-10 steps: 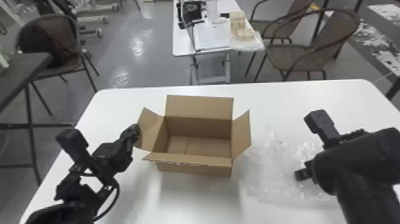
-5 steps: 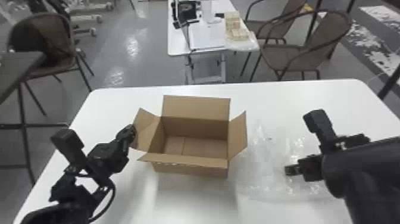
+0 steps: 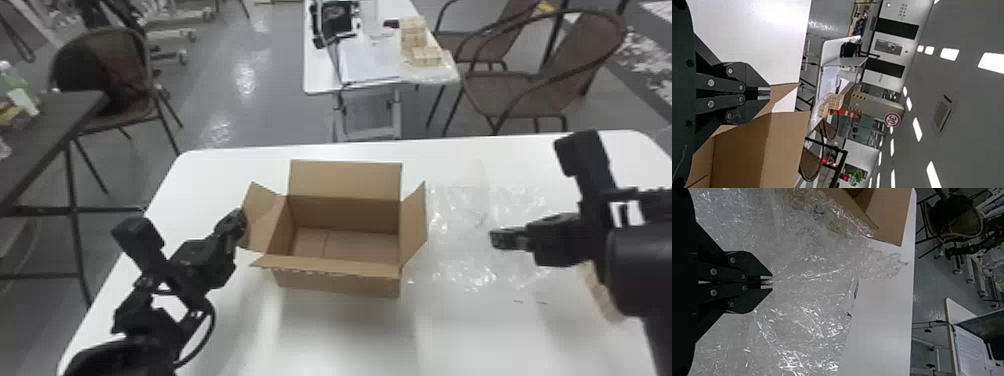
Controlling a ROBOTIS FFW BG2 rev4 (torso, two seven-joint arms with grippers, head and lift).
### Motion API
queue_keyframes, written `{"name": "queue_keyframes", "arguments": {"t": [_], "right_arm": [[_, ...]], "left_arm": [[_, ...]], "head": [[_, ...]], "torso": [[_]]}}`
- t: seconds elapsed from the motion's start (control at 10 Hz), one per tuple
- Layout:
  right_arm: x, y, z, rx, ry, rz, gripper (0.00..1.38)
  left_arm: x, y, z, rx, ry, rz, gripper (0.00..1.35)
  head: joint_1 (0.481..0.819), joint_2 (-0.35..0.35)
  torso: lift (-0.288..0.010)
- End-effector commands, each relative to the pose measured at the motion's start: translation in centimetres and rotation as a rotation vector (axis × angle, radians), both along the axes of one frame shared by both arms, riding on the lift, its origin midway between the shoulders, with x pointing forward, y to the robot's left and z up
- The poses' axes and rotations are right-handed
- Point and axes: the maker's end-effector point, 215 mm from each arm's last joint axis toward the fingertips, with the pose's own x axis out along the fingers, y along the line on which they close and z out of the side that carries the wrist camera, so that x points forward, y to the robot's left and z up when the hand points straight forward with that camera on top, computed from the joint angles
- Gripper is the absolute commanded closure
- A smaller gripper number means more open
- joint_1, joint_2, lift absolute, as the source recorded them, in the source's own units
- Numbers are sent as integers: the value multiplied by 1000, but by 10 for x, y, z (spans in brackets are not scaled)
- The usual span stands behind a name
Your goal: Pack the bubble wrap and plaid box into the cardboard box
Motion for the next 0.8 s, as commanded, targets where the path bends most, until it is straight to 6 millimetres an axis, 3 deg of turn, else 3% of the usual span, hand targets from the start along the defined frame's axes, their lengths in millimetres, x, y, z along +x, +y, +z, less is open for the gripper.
{"name": "queue_keyframes", "arguments": {"t": [0.0, 0.7], "right_arm": [[7, 7, 37, 26, -79, 7, 1236], [25, 35, 159, 119, -323, 80, 1236]], "left_arm": [[-1, 1, -3, 0, 5, 2, 1205], [2, -3, -3, 3, 7, 6, 1204]], "head": [[695, 163], [695, 185]], "torso": [[-121], [-121]]}}
